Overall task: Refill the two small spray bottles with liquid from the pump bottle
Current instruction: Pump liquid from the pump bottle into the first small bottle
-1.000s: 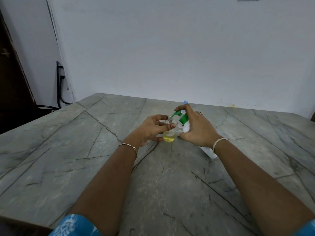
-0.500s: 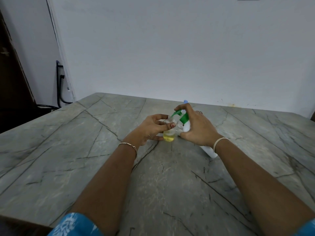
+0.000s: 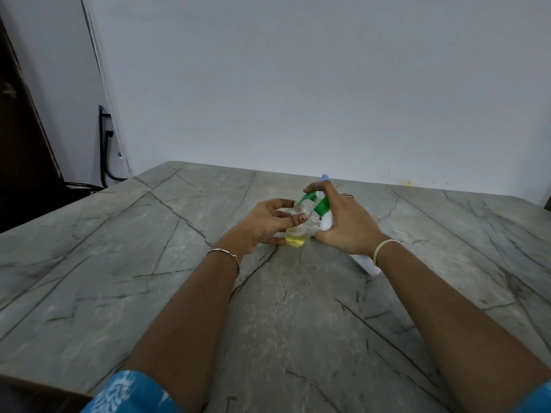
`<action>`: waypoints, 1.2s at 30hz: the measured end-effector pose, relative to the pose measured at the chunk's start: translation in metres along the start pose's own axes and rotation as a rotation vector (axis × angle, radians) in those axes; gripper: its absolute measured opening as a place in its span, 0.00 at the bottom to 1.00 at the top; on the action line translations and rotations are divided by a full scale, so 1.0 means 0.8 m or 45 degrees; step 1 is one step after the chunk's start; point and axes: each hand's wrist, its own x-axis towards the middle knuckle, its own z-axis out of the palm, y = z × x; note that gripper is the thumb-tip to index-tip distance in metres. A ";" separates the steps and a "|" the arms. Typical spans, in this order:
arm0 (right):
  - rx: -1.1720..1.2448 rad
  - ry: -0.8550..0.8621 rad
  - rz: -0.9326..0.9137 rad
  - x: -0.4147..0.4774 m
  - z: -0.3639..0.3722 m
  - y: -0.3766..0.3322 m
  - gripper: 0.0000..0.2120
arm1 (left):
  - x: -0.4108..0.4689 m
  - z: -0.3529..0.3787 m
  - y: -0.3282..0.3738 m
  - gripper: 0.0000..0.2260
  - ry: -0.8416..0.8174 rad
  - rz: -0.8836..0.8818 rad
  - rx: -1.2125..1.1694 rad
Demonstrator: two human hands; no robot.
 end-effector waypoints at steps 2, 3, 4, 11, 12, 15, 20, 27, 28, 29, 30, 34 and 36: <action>0.005 0.001 0.000 0.000 0.000 0.000 0.35 | 0.000 0.000 0.000 0.14 0.002 -0.002 -0.002; 0.005 0.000 0.003 0.000 0.000 0.000 0.35 | 0.000 0.000 0.000 0.14 0.001 -0.002 -0.004; 0.002 -0.002 0.002 0.000 0.000 0.000 0.35 | 0.000 0.000 0.000 0.13 0.000 -0.003 -0.010; -0.016 -0.020 -0.012 0.000 0.001 0.001 0.37 | 0.000 0.000 0.000 0.14 0.004 -0.002 -0.003; -0.015 -0.021 -0.016 0.000 0.001 0.001 0.37 | 0.000 0.000 0.000 0.14 0.004 -0.002 -0.003; -0.005 -0.009 -0.018 0.001 0.000 0.000 0.35 | -0.001 0.001 0.000 0.14 0.008 0.001 0.000; -0.021 0.024 -0.013 0.001 0.001 0.000 0.33 | 0.000 0.001 0.000 0.15 0.011 -0.005 0.003; -0.042 -0.006 -0.018 -0.002 0.002 0.002 0.36 | -0.001 0.001 0.000 0.12 0.002 0.001 -0.002; -0.041 -0.007 -0.019 -0.003 0.002 0.002 0.36 | -0.002 0.001 0.000 0.12 0.003 -0.001 -0.001; -0.039 -0.005 -0.019 -0.003 0.002 0.002 0.36 | -0.002 0.001 0.001 0.12 0.006 -0.002 0.001; -0.036 0.003 -0.018 -0.003 0.001 0.002 0.35 | -0.002 0.001 0.001 0.12 0.011 -0.004 0.006; -0.010 0.029 -0.018 -0.002 -0.003 -0.001 0.32 | -0.002 0.002 0.002 0.12 0.019 -0.004 0.011; -0.009 0.027 -0.012 -0.002 -0.003 -0.001 0.32 | -0.002 0.002 0.001 0.11 0.015 -0.001 0.013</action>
